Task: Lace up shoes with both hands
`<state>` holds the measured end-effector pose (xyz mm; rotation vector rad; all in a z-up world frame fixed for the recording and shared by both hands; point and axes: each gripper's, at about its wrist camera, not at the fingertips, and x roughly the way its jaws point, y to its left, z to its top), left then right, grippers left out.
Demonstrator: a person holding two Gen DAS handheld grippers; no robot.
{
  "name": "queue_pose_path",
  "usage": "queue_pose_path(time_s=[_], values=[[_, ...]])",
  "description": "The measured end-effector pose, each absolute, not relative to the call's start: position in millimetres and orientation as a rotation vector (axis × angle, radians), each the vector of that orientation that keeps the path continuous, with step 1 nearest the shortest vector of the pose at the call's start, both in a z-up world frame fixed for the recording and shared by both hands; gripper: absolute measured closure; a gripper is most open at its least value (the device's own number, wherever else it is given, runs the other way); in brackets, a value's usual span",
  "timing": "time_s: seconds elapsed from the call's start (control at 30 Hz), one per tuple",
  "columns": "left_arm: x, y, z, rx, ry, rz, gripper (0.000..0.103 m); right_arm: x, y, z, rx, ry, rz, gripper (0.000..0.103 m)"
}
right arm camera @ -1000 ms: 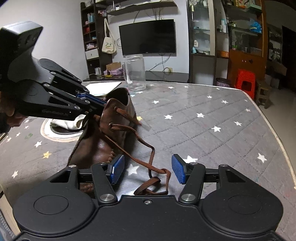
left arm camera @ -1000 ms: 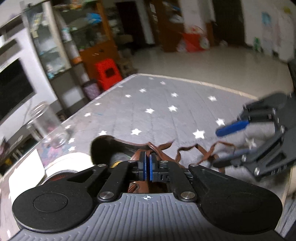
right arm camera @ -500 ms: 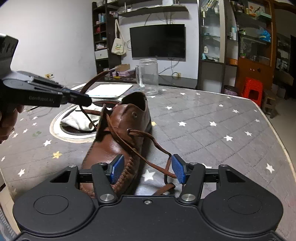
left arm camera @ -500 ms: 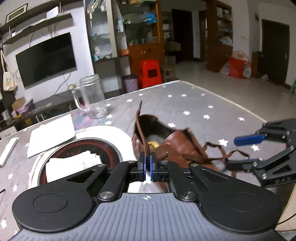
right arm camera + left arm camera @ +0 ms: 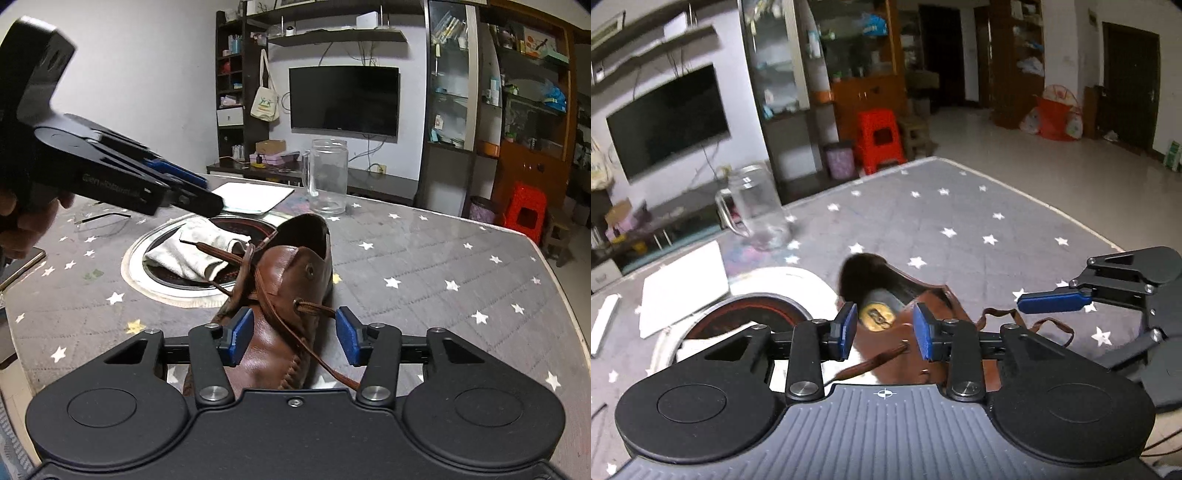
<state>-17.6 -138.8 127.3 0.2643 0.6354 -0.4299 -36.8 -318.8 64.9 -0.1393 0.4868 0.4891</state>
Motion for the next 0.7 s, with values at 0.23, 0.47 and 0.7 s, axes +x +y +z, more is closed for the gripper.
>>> queue_pose_path(time_s=[0.23, 0.47, 0.7], values=[[1.3, -136.4, 110.7, 0.184, 0.713, -0.43, 0.068, -39.2, -314.0, 69.2, -0.18, 0.464, 0.513, 0.051], [-4.3, -115.5, 110.6, 0.127, 0.693, -0.44, 0.069, -36.5, -302.1, 72.9, -0.247, 0.428, 0.557, 0.051], [-12.1, -89.5, 104.6, 0.05, 0.679, -0.432, 0.068, -15.9, -283.2, 72.7, -0.294, 0.438, 0.625, 0.063]])
